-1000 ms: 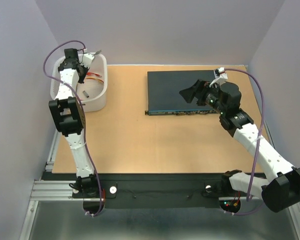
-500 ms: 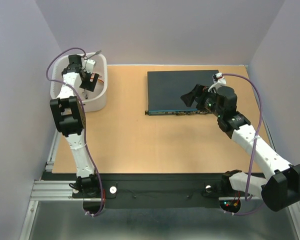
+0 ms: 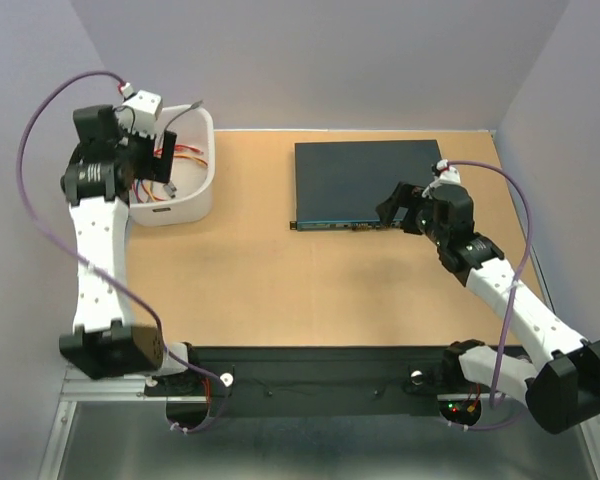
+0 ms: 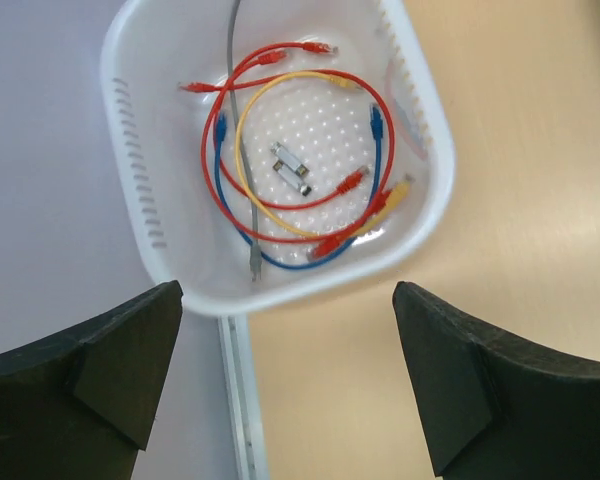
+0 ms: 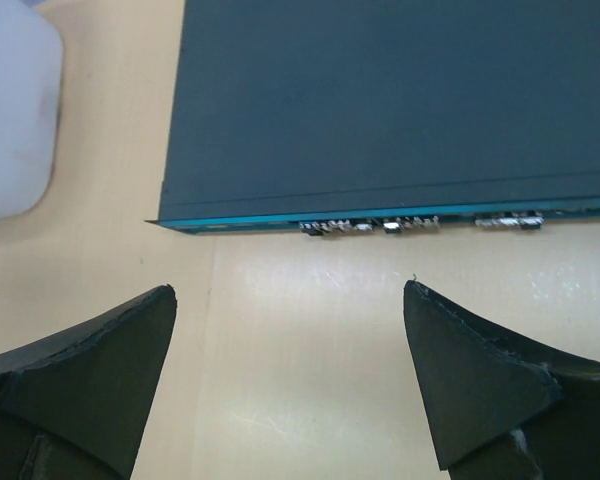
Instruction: Pull the plug from the switch port
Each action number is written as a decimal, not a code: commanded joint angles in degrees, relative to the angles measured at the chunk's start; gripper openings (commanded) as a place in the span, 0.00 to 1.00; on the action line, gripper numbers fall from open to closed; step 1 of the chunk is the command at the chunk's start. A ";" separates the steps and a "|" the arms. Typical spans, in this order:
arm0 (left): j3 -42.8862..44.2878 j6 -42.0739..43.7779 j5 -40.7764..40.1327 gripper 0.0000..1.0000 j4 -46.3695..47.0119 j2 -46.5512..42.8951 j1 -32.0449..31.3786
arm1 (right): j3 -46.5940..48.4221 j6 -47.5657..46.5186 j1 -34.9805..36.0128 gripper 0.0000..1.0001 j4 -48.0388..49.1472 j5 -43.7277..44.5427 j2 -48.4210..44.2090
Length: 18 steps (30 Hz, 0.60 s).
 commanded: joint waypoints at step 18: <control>-59.58 5.27 -12.92 0.99 13.29 -47.73 0.30 | -15.24 6.15 -0.46 1.00 -0.63 18.02 -18.64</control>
